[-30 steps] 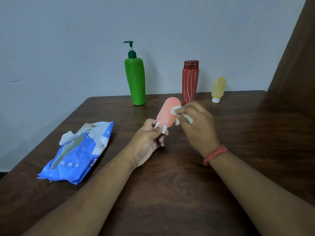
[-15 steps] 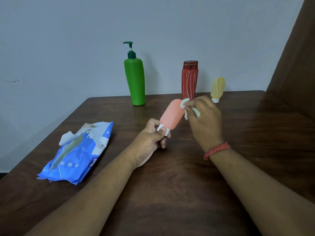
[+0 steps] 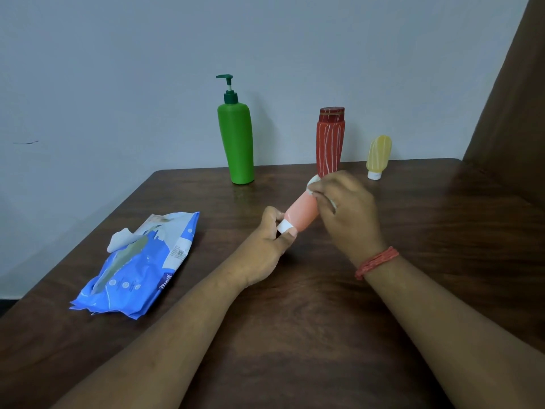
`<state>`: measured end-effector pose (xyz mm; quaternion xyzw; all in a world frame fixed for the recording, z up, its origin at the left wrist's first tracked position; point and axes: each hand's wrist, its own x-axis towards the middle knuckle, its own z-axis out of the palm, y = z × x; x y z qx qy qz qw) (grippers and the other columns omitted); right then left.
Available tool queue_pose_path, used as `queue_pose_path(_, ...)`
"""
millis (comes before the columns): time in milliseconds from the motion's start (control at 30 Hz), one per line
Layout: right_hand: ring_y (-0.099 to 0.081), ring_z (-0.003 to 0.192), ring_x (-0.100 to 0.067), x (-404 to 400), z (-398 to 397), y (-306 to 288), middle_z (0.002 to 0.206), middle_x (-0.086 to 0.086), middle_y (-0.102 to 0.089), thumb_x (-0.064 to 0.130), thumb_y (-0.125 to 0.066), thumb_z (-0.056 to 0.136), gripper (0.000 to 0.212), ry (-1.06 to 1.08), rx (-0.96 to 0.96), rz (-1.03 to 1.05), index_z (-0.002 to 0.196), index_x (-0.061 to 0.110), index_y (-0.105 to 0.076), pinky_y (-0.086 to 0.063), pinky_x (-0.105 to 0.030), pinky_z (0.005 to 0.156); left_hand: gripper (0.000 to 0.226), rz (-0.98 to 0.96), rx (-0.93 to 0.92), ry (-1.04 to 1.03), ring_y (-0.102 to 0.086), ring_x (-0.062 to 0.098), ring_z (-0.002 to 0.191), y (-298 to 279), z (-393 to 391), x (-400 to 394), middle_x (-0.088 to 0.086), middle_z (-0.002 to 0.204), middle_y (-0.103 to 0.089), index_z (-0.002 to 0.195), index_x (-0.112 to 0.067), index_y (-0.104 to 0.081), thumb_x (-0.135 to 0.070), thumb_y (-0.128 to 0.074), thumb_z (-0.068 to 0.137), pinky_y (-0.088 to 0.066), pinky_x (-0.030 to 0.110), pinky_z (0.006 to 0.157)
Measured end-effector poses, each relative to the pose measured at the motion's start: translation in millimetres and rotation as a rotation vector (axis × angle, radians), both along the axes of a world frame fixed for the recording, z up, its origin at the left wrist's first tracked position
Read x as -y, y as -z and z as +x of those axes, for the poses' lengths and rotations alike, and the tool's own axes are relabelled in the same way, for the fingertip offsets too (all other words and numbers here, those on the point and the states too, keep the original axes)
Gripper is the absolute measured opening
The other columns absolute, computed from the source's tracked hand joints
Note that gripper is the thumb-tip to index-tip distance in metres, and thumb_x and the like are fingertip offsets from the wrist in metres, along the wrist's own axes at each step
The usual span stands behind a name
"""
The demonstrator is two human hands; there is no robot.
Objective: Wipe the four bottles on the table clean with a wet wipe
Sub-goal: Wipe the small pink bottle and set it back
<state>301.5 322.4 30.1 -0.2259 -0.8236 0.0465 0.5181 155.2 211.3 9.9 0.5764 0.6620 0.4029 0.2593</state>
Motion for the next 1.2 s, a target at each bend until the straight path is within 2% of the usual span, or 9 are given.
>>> queue_pose_path(67,-0.061,0.095,-0.022,5,-5,0,0.099,-0.007,-0.067,-0.002,-0.068,0.085,0.018,-0.048,0.088,0.025,0.1,0.005,-0.074,-0.04,-0.019,0.087,0.016,0.003,0.004,-0.029,-0.047,0.011,0.081,-2,2,0,0.007,0.101,-0.055,0.115,-0.024,-0.035,-0.031,-0.046,0.106,-0.041,0.033,0.075)
queue_pose_path(167,-0.061,0.096,-0.026,15,-8,-2,0.1,-0.006,-0.067,-0.004,-0.069,0.081,0.023,-0.122,0.269,0.076,0.1,0.008,-0.074,-0.053,-0.036,0.082,0.018,0.021,0.023,-0.072,-0.048,0.012,0.083,-4,4,1,0.017,0.108,-0.06,0.115,-0.018,-0.037,-0.029,-0.047,0.106,-0.04,0.03,0.072)
queue_pose_path(267,-0.06,0.092,-0.026,18,-9,-5,0.097,-0.005,-0.066,-0.005,-0.069,0.078,0.023,-0.205,0.392,0.162,0.097,0.009,-0.073,-0.056,-0.042,0.069,0.019,0.068,0.041,-0.088,-0.049,0.012,0.087,-2,3,0,0.014,0.1,-0.059,0.109,-0.014,-0.036,-0.026,-0.05,0.105,-0.04,0.029,0.073)
queue_pose_path(400,-0.059,0.092,-0.022,19,-15,-4,0.098,-0.001,-0.063,-0.005,-0.071,0.076,0.027,-0.269,0.543,0.201,0.095,0.014,-0.071,-0.056,-0.044,0.068,0.018,0.085,-0.021,-0.1,-0.047,0.008,0.083,-3,2,-2,0.0,0.091,-0.05,0.107,-0.01,-0.034,-0.016,-0.051,0.104,-0.04,0.019,0.063)
queue_pose_path(600,-0.062,0.094,-0.025,15,-3,-10,0.1,-0.007,-0.066,-0.006,-0.073,0.076,0.028,-0.096,0.334,0.161,0.1,0.007,-0.073,-0.054,-0.036,0.08,0.011,0.089,0.248,-0.142,-0.046,0.011,0.073,0,8,-5,0.004,0.09,-0.054,0.114,-0.019,-0.041,-0.025,-0.047,0.107,-0.042,0.03,0.069)
queue_pose_path(733,-0.062,0.093,-0.022,20,-5,-6,0.1,-0.003,-0.064,0.002,-0.069,0.086,0.018,-0.22,0.317,0.096,0.102,0.009,-0.073,-0.056,-0.037,0.078,0.005,0.172,0.614,-0.122,-0.043,0.008,0.064,2,7,-5,0.001,0.084,-0.052,0.107,-0.014,-0.043,-0.017,-0.047,0.106,-0.039,0.025,0.058)
queue_pose_path(833,-0.064,0.091,-0.023,18,-3,-5,0.098,-0.005,-0.064,0.001,-0.07,0.086,0.017,-0.213,0.297,0.093,0.102,0.007,-0.073,-0.057,-0.039,0.077,0.002,0.197,0.735,-0.076,-0.041,0.007,0.061,1,8,-6,0.001,0.085,-0.053,0.106,-0.013,-0.042,-0.014,-0.042,0.108,-0.036,0.024,0.056)
queue_pose_path(1067,-0.063,0.087,-0.027,-11,9,-9,0.095,-0.012,-0.063,-0.002,-0.065,0.087,0.012,0.053,-0.02,0.081,0.096,0.001,-0.073,-0.053,-0.034,0.08,0.01,0.119,0.58,0.065,-0.042,0.008,0.064,3,8,-3,0.002,0.089,-0.052,0.11,-0.016,-0.04,-0.019,-0.048,0.104,-0.039,0.025,0.06)
queue_pose_path(1200,-0.062,0.09,-0.029,-7,8,-8,0.098,-0.014,-0.064,-0.006,-0.065,0.086,0.014,0.047,0.011,0.075,0.097,-0.001,-0.072,-0.054,-0.039,0.083,0.01,0.084,0.42,0.05,-0.042,0.01,0.067,5,8,-2,0.002,0.088,-0.052,0.109,-0.023,-0.039,-0.022,-0.047,0.103,-0.04,0.031,0.065)
